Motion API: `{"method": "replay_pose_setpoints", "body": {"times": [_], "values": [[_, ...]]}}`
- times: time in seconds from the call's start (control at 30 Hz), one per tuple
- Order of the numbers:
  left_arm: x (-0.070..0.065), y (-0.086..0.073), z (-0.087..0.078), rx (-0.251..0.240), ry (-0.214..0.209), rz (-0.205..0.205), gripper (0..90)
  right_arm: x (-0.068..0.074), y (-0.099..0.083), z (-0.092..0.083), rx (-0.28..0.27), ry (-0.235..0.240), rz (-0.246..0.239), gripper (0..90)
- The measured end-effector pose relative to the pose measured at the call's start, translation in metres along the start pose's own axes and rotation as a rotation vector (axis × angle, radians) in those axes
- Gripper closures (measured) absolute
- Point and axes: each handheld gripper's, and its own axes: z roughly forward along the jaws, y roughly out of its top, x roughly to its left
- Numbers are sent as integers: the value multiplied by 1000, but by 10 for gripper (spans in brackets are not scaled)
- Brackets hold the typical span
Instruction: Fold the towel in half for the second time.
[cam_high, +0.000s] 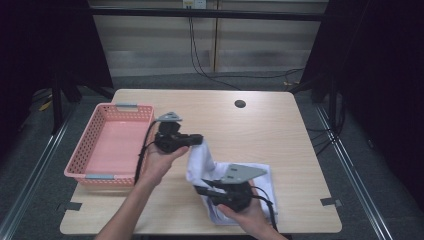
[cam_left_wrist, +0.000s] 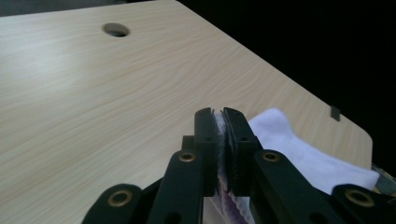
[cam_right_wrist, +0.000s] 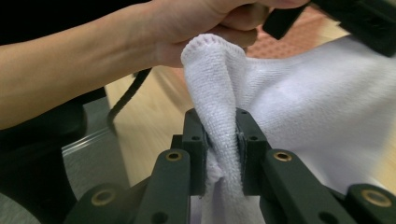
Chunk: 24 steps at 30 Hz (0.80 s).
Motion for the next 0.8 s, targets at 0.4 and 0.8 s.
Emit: {"method": "replay_pose_setpoints", "body": {"times": [0.4, 0.8], "values": [[-66, 5, 141, 175, -97, 90, 843, -33, -87, -94, 76, -202, 169, 746], [-78, 8, 145, 100, -147, 105, 435, -59, -80, -141, 81, -348, 204, 332]]}}
